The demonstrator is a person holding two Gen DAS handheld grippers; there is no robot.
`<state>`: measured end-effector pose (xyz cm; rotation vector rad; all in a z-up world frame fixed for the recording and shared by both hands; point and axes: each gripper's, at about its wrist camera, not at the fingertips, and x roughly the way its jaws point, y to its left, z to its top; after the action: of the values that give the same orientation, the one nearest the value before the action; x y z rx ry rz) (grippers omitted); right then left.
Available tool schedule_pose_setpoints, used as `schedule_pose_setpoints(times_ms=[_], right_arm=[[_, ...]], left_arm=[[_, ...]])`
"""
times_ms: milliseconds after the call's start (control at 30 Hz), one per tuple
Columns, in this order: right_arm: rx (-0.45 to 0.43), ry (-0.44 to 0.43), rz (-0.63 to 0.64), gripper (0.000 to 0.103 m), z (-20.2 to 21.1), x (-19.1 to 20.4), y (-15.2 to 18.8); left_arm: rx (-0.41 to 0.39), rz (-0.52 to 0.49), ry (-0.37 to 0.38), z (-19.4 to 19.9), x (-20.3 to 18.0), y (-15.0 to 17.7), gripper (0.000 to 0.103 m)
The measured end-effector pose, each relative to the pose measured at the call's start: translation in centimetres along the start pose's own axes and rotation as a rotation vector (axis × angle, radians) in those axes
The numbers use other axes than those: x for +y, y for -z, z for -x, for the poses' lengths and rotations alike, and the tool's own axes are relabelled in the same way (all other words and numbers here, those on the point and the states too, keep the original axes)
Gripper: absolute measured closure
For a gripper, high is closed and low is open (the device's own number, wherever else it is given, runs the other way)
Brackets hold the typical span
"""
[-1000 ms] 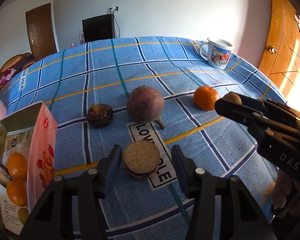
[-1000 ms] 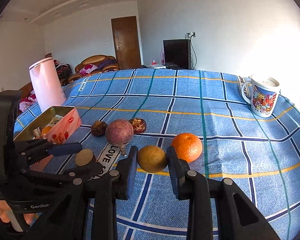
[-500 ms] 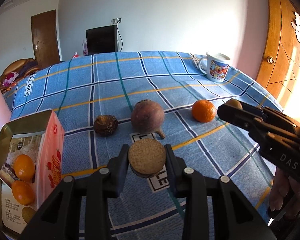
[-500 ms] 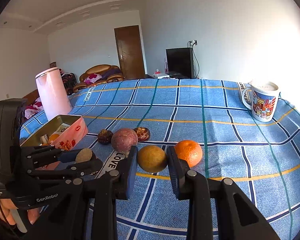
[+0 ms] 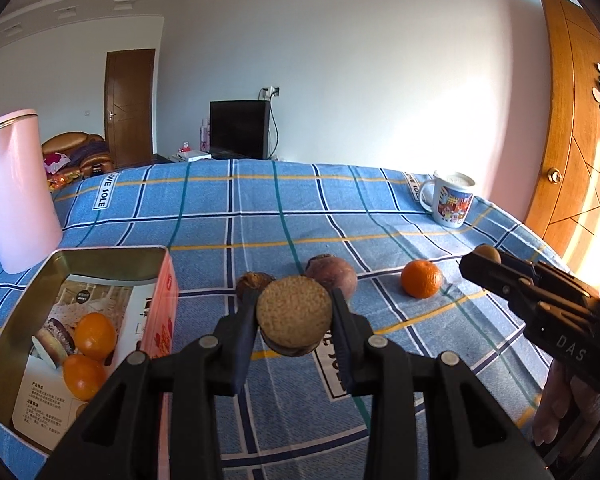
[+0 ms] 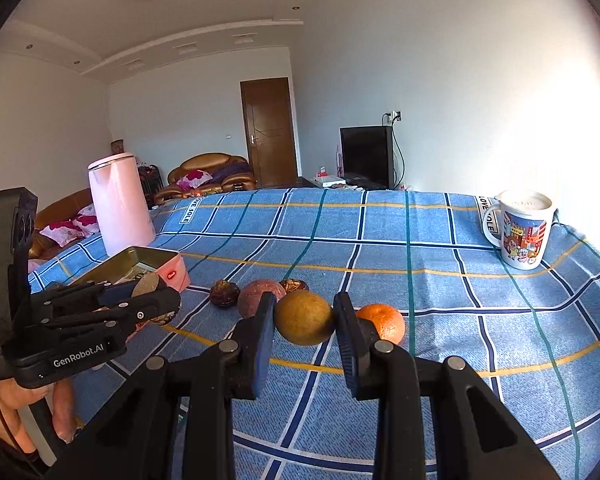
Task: Organize fruits
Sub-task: 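Carry the biscuit and yellow fruit into the pink tin box and release both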
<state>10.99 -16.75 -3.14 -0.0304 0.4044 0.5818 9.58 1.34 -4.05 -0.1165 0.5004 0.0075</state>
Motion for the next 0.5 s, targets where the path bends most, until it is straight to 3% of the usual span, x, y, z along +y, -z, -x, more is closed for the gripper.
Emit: schedule_pose_setpoints(times_ms=[233, 500], right_arm=[[-0.032, 0.001, 0.016, 0.072, 0.5, 0.3, 0.0], [-0.071, -0.001, 0.027, 0.072, 1.2, 0.5, 0.1]], left_arm=[[-0.073, 0.020, -0.032, 1.6, 0.5, 0.2, 0.067], [-0.120, -0.024, -0.063, 2.5, -0.4, 0.5, 0.067]])
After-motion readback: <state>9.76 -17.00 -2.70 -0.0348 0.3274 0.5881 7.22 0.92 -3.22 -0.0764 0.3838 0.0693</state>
